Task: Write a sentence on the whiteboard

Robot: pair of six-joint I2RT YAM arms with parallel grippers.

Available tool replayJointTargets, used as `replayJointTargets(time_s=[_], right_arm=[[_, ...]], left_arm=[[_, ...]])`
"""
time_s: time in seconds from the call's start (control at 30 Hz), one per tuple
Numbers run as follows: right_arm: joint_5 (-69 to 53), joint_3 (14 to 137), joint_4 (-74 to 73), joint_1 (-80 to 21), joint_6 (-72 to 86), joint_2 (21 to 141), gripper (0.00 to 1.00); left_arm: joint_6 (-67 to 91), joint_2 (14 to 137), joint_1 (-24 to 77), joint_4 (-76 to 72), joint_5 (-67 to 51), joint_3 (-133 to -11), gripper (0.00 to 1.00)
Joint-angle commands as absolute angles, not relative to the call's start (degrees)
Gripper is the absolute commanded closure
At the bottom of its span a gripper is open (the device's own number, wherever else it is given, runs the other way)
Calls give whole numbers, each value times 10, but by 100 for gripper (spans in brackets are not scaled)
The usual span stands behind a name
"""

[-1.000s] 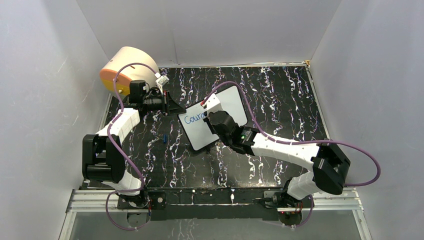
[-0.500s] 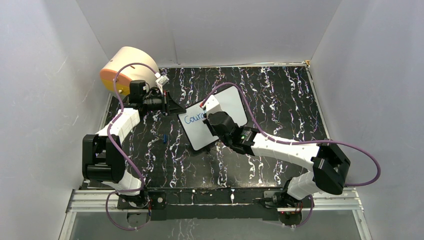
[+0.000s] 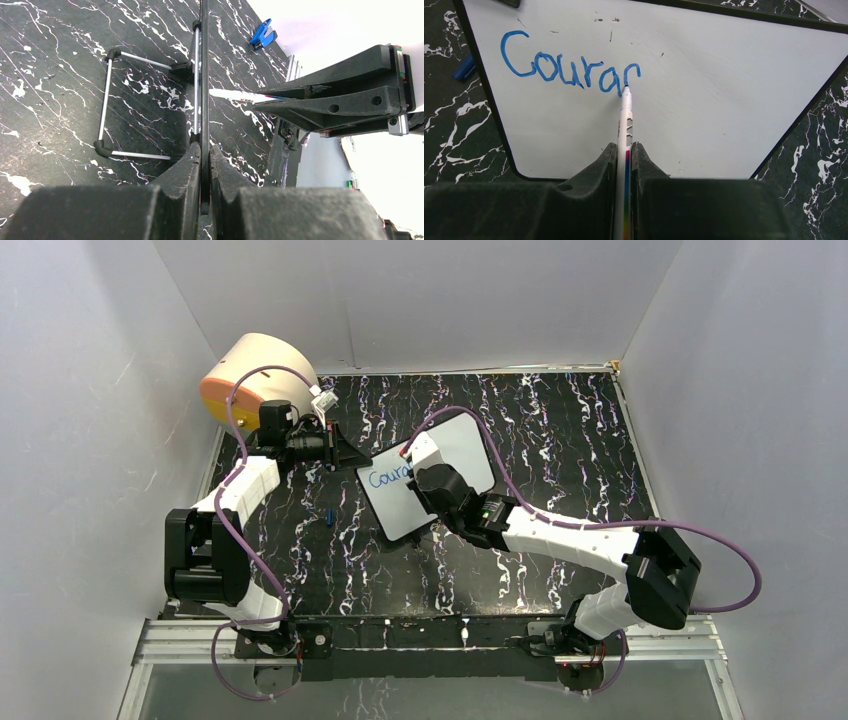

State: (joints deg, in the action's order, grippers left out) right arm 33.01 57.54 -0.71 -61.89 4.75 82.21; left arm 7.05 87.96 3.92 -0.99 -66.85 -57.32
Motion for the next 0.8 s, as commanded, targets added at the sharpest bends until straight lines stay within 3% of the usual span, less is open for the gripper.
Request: replayJointTargets(time_s=[0.0, 0.77], right_arm=[[340, 585, -24, -616, 57, 810, 100], [370, 587, 49, -614, 30, 805, 100]], left_arm=[[53, 892, 44, 25, -653, -577, 100], [52, 892, 44, 25, -656, -577, 100]])
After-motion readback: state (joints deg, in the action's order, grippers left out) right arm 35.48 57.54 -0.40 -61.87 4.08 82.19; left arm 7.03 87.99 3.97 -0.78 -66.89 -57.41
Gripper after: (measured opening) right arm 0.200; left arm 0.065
